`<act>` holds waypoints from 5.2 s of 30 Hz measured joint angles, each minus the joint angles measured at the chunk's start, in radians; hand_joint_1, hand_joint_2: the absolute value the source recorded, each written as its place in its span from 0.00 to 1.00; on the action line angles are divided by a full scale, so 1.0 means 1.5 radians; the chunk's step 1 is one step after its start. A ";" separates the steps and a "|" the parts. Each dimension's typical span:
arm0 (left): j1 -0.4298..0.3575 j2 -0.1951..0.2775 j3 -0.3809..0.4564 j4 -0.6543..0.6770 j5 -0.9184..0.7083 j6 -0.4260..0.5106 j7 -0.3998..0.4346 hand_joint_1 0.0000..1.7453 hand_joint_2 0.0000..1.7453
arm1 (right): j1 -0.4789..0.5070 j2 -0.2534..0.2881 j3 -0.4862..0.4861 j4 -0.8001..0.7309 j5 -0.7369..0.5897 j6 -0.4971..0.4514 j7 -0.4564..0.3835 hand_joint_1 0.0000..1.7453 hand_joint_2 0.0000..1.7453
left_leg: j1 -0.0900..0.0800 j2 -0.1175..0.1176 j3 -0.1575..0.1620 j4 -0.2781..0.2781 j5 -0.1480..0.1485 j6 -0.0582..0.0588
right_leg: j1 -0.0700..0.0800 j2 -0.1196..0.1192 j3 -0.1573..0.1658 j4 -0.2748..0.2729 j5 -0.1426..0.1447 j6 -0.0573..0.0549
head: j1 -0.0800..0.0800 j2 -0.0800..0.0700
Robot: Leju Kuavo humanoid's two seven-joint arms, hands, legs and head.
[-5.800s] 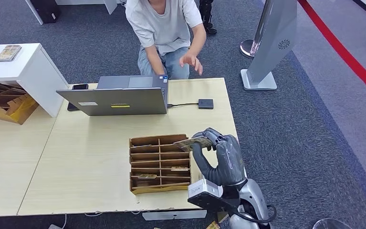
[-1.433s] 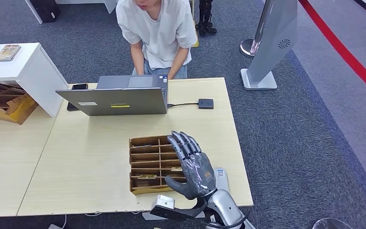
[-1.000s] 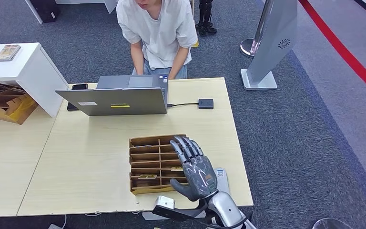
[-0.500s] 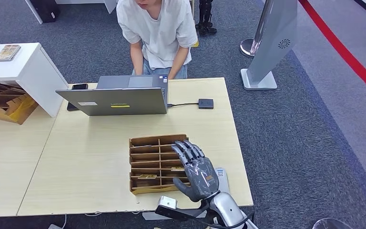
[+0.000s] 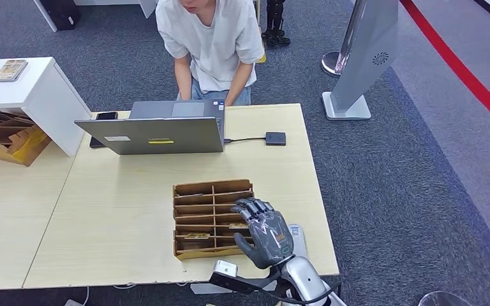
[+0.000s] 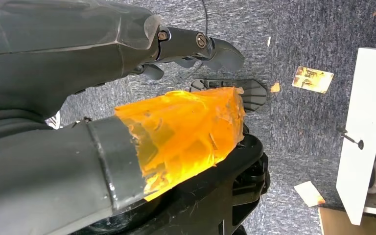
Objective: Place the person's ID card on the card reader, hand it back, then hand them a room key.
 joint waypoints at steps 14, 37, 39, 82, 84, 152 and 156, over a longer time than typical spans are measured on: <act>0.000 0.000 0.000 0.000 -0.001 -0.002 0.000 0.00 0.00 | -0.001 0.000 -0.001 0.023 0.000 0.000 0.002 0.46 1.00 | 0.000 0.000 0.000 0.000 0.000 0.000 | 0.000 0.000 0.000 0.000 0.000 0.000 | 0.000 0.000; -0.001 0.000 0.000 0.000 -0.003 -0.003 0.001 0.00 0.00 | -0.008 0.000 -0.002 0.036 -0.002 0.000 0.002 0.27 1.00 | 0.000 0.000 0.000 0.000 0.000 0.000 | 0.000 0.000 0.000 0.000 0.000 0.000 | 0.000 0.000; -0.001 0.000 0.000 0.000 -0.003 -0.004 0.001 0.00 0.00 | -0.008 0.000 -0.002 0.036 -0.002 0.001 0.002 0.31 1.00 | 0.000 0.000 0.000 0.000 0.000 0.000 | 0.000 0.000 0.000 0.000 0.000 0.000 | 0.000 0.000; -0.002 0.000 0.000 0.000 -0.008 -0.008 0.002 0.00 0.00 | -0.020 0.001 -0.006 0.067 -0.014 0.005 -0.001 0.86 1.00 | 0.000 0.000 0.000 0.000 0.000 0.000 | 0.000 0.000 0.000 0.000 0.000 0.000 | 0.000 0.000; -0.002 0.000 0.000 0.000 -0.010 -0.008 0.002 0.00 0.00 | -0.021 0.001 -0.006 0.068 -0.016 0.004 -0.003 0.87 1.00 | 0.000 0.000 0.000 0.000 0.000 0.000 | 0.000 0.000 0.000 0.000 0.000 0.000 | 0.000 0.000; -0.008 -0.003 0.016 0.000 -0.044 -0.017 -0.007 0.00 0.00 | -0.092 0.016 -0.015 -0.205 -0.116 -0.056 -0.106 1.00 1.00 | 0.000 0.000 0.000 0.000 0.000 0.000 | 0.000 0.000 0.000 0.000 0.000 0.000 | 0.000 0.000; -0.010 -0.004 0.016 0.000 -0.049 -0.020 -0.005 0.00 0.00 | -0.113 0.024 -0.019 -0.171 -0.116 -0.047 -0.101 1.00 1.00 | 0.000 0.000 0.000 0.000 0.000 0.000 | 0.000 0.000 0.000 0.000 0.000 0.000 | 0.000 0.000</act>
